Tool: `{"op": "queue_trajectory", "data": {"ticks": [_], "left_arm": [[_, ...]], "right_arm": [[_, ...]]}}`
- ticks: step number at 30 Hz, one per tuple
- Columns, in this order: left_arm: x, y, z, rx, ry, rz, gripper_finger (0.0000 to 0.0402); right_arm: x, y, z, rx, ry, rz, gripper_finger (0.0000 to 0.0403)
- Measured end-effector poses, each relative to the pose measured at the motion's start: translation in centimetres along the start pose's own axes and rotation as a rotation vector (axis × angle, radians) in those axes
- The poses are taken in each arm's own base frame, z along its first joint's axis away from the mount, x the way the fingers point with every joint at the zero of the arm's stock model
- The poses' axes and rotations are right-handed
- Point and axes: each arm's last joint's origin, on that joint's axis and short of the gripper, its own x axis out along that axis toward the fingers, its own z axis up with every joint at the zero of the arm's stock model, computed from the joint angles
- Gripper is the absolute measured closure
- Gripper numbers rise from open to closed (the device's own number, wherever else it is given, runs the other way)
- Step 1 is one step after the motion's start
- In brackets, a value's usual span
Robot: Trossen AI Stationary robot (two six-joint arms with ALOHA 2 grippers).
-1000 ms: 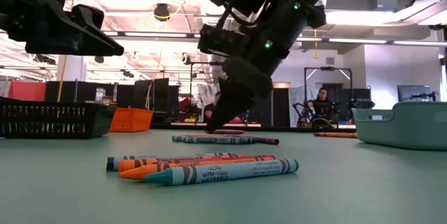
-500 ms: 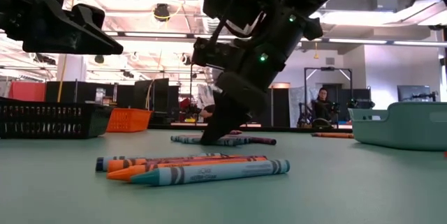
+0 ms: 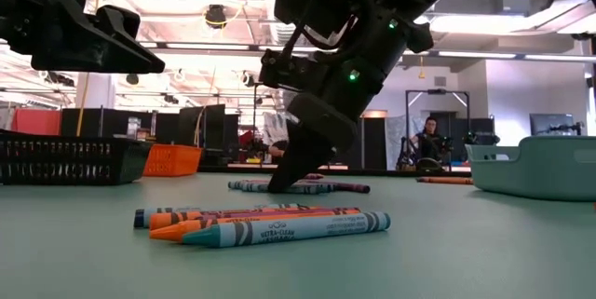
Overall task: Sort crayons
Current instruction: Put the light blue crayon into the blue bin
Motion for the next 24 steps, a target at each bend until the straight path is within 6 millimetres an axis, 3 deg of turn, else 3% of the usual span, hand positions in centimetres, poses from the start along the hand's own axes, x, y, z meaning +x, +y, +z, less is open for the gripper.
{"op": "queue_trajectory", "data": {"ticks": [3,11,14,19,24], "left_arm": [[0.0,0.0,0.0,0.001,0.0,0.0,0.0315],[0.0,0.0,-0.1,0.004,0.007,-0.003,0.0315],[0.0,-0.1,-0.1,0.002,0.007,-0.019,0.0315],[0.0,-0.1,-0.3,0.005,0.023,-0.024,0.0315],[0.0,-0.1,-0.3,0.003,0.026,-0.025,0.0315]], "right_arm": [[-0.2,-0.1,0.0,0.0,0.007,-0.001,0.0394],[-1.3,-0.2,0.1,-0.007,0.032,0.009,0.0399],[-2.8,-0.3,0.3,-0.005,0.043,0.01,0.04],[-6.8,-0.5,0.8,0.013,0.043,-0.04,0.04],[-11.2,-0.7,0.1,0.088,0.091,-0.162,0.0401]]}}
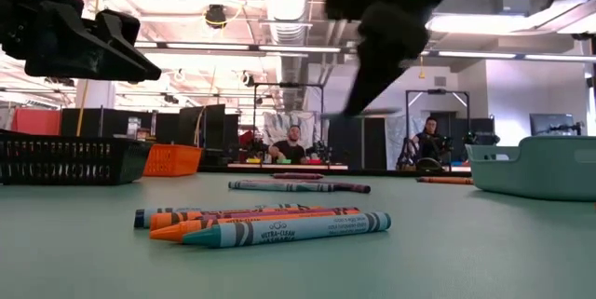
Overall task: Sort crayons
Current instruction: Put the light blue crayon into the blue bin
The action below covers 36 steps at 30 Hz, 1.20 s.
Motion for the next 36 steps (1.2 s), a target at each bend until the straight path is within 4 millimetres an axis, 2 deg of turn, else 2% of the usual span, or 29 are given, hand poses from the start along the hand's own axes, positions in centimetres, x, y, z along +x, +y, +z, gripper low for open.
{"op": "queue_trajectory", "data": {"ticks": [7,12,16,22,36], "left_arm": [[0.0,0.0,0.0,-0.002,0.0,0.0,0.0315],[0.0,0.0,0.0,-0.003,0.0,0.0,0.0315],[0.0,0.0,0.0,-0.008,0.0,0.001,0.0315],[0.0,0.0,-0.1,-0.01,0.006,0.0,0.0315],[0.0,0.0,-0.2,-0.01,0.012,0.0,0.0315]], "right_arm": [[-4.9,-1.7,-4.0,0.261,0.185,-0.296,0.0401],[-6.2,-1.8,-5.9,0.501,0.27,-0.427,0.0401],[-6.1,-1.4,-6.4,0.623,0.323,-0.465,0.0401],[-5.7,-1.2,-7.3,0.711,0.435,-0.56,0.0401],[-2.7,-1.0,-10.8,0.713,0.522,-0.606,0.0391]]}}
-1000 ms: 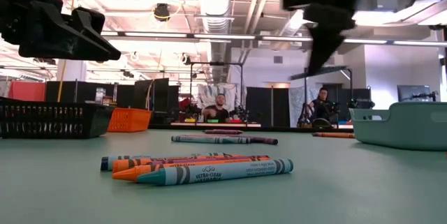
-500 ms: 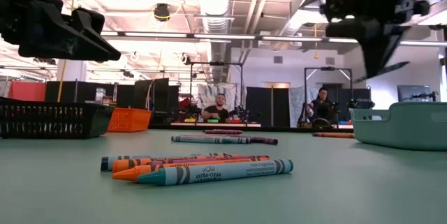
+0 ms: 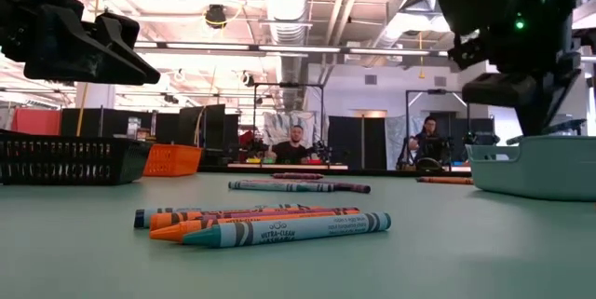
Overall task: Sort crayons
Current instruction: Put the light blue crayon into the blue bin, then put the orange crayon into the orange bin
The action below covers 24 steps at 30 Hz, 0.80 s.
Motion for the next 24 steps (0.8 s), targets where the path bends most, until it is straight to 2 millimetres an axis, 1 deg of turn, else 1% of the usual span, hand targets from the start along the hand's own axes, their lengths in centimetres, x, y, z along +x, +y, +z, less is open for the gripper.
{"op": "queue_trajectory", "data": {"ticks": [4,9,12,15,17,20,22,24], "left_arm": [[0.0,0.0,0.0,-0.002,0.0,0.0,0.0315],[0.0,0.0,0.0,-0.003,0.0,0.0,0.0315],[0.0,0.0,0.0,-0.003,0.0,0.0,0.0315],[0.0,0.0,0.0,-0.008,-0.002,0.001,0.0315],[0.2,0.2,0.2,-0.032,-0.015,-0.002,0.0315],[0.8,0.9,1.0,-0.098,-0.094,-0.025,0.0315],[1.4,1.6,1.6,-0.128,-0.147,-0.064,0.0315],[2.5,2.3,2.0,-0.14,-0.156,-0.093,0.0315]], "right_arm": [[0.5,-0.1,-0.2,0.035,0.005,-0.015,0.0369],[0.6,0.0,-0.2,0.042,0.006,-0.004,0.0335],[0.6,0.0,-0.2,0.035,0.007,-0.006,0.0321],[0.5,-0.1,-0.1,-0.007,-0.002,-0.006,0.0312],[0.3,-0.1,-0.2,-0.06,-0.066,0.009,0.0309],[-0.4,-0.3,-0.7,-0.164,-0.242,0.028,0.0308],[-1.3,-0.6,-1.3,-0.199,-0.351,0.077,0.0309],[-2.4,-1.0,-2.1,-0.218,-0.479,0.154,0.0311]]}}
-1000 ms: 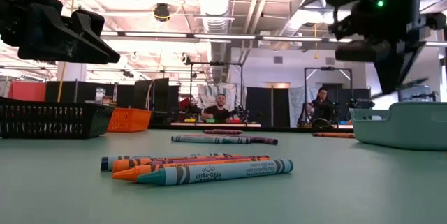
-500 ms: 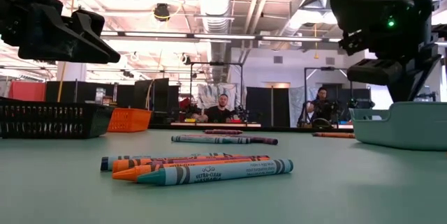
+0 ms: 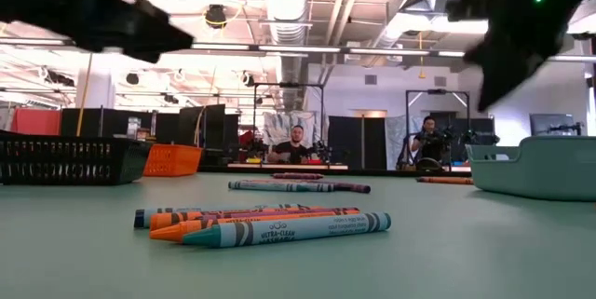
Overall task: Sort crayons
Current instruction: Put the orange crayon into the orange bin
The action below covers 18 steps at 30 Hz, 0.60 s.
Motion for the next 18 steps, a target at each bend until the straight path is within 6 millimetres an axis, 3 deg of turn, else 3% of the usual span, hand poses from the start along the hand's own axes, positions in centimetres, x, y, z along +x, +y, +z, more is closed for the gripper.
{"op": "queue_trajectory", "data": {"ticks": [4,7,12,18], "left_arm": [[3.3,1.3,1.3,-0.031,0.014,-0.009,0.0315],[6.4,2.0,1.9,0.014,0.126,0.01,0.0315],[10.5,3.6,2.9,0.087,0.393,0.087,0.0315],[13.4,5.6,1.4,0.064,0.622,0.051,0.0315]], "right_arm": [[-2.9,-0.3,-1.2,-0.011,-0.274,0.179,0.0317],[-4.2,-0.9,-2.9,-0.022,-0.426,0.311,0.0325],[-4.0,-1.9,-5.3,-0.062,-0.53,0.55,0.0341],[-3.7,-1.6,-5.6,-0.274,-0.707,0.902,0.0349]]}}
